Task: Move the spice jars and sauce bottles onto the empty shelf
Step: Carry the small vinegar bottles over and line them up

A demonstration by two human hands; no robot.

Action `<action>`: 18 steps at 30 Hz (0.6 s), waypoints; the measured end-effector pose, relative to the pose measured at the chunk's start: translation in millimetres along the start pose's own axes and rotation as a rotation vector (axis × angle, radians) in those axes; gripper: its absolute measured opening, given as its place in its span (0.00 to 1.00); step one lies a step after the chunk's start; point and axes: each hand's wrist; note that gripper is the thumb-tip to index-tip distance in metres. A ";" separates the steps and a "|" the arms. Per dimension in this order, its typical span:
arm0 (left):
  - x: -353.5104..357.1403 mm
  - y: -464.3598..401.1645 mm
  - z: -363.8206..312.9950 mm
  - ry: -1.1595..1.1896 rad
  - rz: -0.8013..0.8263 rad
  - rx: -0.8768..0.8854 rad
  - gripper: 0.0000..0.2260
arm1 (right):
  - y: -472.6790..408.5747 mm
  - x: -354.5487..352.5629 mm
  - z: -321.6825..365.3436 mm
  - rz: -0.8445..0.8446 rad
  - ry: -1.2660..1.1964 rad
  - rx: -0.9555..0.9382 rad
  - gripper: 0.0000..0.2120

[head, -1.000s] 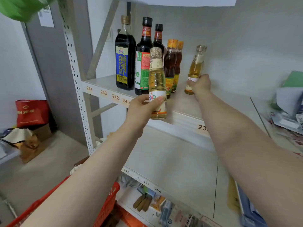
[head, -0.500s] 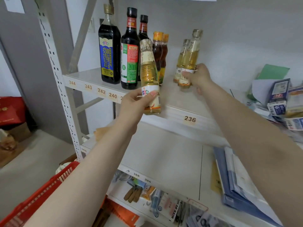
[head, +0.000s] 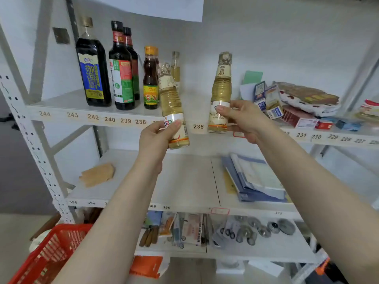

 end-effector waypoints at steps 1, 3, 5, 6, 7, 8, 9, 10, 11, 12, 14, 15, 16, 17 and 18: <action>-3.5 11.7 1.2 -0.006 0.024 -0.019 0.09 | 21.7 0.0 -3.5 -0.013 -0.020 0.020 0.15; -9.4 34.0 4.3 -0.016 0.077 -0.054 0.09 | 64.1 -0.2 -11.7 -0.046 -0.038 0.056 0.12; -12.2 55.2 8.7 -0.033 0.124 -0.093 0.09 | 106.3 -2.7 -20.0 -0.092 -0.036 0.096 0.07; -11.9 64.9 11.5 -0.045 0.149 -0.111 0.09 | 126.7 -5.0 -23.4 -0.124 -0.042 0.117 0.06; -10.5 74.7 14.4 -0.057 0.177 -0.129 0.09 | 146.5 -8.8 -27.5 -0.161 -0.048 0.142 0.07; -7.6 84.2 18.2 -0.074 0.210 -0.142 0.09 | 167.0 -13.2 -31.8 -0.201 -0.052 0.166 0.08; -3.6 93.5 22.9 -0.089 0.246 -0.157 0.09 | 187.2 -18.6 -36.3 -0.241 -0.054 0.187 0.10; 1.7 103.4 27.8 -0.104 0.285 -0.169 0.09 | 206.7 -24.9 -41.0 -0.279 -0.059 0.203 0.11; 8.5 114.0 33.5 -0.112 0.325 -0.188 0.09 | 226.1 -32.2 -45.5 -0.313 -0.068 0.222 0.11; 15.1 123.6 39.5 -0.115 0.360 -0.204 0.10 | 242.6 -38.4 -50.4 -0.340 -0.077 0.243 0.13; 35.7 148.6 51.5 -0.117 0.454 -0.236 0.10 | 279.8 -55.1 -56.4 -0.413 -0.079 0.283 0.15; 46.4 161.1 57.0 -0.121 0.499 -0.244 0.09 | 297.2 -62.7 -58.3 -0.445 -0.081 0.298 0.16; 59.6 175.5 63.0 -0.139 0.551 -0.247 0.08 | 316.7 -73.0 -60.6 -0.483 -0.088 0.309 0.17; 73.4 189.3 69.3 -0.156 0.599 -0.249 0.07 | 335.5 -83.2 -62.1 -0.520 -0.098 0.317 0.17; 87.4 203.3 74.8 -0.176 0.651 -0.245 0.06 | 354.0 -93.6 -63.8 -0.558 -0.110 0.322 0.18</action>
Point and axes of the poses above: each hand's wrist, its own y-axis away from the middle knuckle, its own x-axis out of the palm, z = x × y, and after that the axes turned 5 degrees about -x, right-handed
